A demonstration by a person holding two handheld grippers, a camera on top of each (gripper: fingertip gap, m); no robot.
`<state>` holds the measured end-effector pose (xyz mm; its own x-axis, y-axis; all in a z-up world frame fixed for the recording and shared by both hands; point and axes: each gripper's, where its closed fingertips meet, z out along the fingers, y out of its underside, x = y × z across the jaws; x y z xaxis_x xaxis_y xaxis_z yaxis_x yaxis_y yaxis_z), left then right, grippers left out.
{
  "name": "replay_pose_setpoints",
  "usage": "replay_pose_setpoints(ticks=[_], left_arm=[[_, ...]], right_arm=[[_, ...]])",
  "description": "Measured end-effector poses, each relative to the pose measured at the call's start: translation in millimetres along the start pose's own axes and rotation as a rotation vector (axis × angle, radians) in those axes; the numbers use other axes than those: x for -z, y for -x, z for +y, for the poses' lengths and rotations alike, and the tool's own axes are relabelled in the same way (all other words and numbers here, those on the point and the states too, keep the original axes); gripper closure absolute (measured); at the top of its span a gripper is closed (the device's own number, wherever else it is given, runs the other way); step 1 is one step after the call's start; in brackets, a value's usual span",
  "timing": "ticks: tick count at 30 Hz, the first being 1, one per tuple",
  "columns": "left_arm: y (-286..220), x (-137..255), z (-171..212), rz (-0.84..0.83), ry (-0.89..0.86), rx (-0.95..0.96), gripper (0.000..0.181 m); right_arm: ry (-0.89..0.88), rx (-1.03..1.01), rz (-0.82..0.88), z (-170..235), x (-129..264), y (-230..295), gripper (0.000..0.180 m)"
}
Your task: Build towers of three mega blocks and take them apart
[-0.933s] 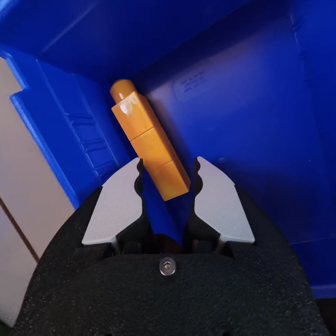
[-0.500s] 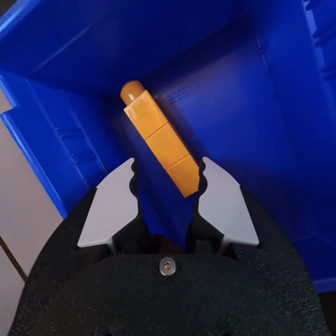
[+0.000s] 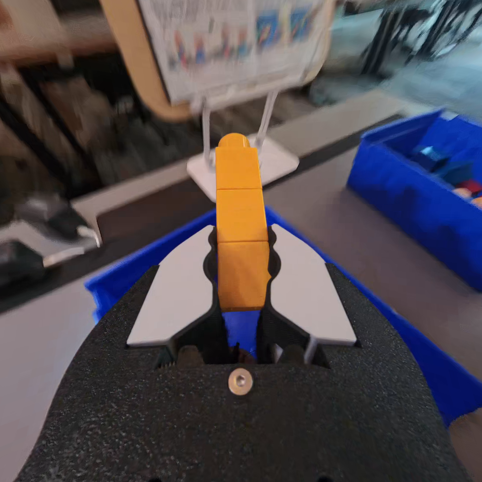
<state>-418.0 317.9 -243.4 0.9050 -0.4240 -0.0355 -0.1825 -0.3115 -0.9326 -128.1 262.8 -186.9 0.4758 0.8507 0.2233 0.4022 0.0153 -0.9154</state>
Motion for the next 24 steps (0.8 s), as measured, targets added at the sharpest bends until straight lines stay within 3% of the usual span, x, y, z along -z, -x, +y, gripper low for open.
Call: replay_pose_setpoints(ticks=[1,5,8,11,17,19,24], left_arm=[[-10.0,11.2,-20.6,0.033,-0.107,-0.056,0.145],[-57.9,57.0,-79.1,0.144,-0.432,-0.288,0.145],[-100.6,80.2,-94.0,0.254,-0.554,-0.471,0.145],[-136.5,91.6,-94.3,0.432,-0.588,-0.517,0.145],[-189.1,99.3,-72.2,0.788,-0.513,-0.548,0.145],[-198.6,96.7,-68.2,0.828,-0.498,-0.566,0.145],[-211.3,99.0,-83.8,0.844,-0.582,-0.517,0.14]], right_arm=[[-0.146,-0.032,-0.06,-26.0,-1.9,7.2,0.145],[-0.533,-0.239,-0.377,-97.3,-5.1,41.9,0.122],[-0.558,-0.29,-0.504,-106.6,-25.4,61.3,0.103],[-0.55,-0.132,-0.51,-102.9,-38.6,80.9,0.096],[-0.628,0.091,-0.502,-110.2,-30.7,107.4,0.114],[-0.636,0.19,-0.525,-107.9,-23.6,120.2,0.141],[-0.681,0.2,-0.499,-117.2,-6.1,116.4,0.144]])
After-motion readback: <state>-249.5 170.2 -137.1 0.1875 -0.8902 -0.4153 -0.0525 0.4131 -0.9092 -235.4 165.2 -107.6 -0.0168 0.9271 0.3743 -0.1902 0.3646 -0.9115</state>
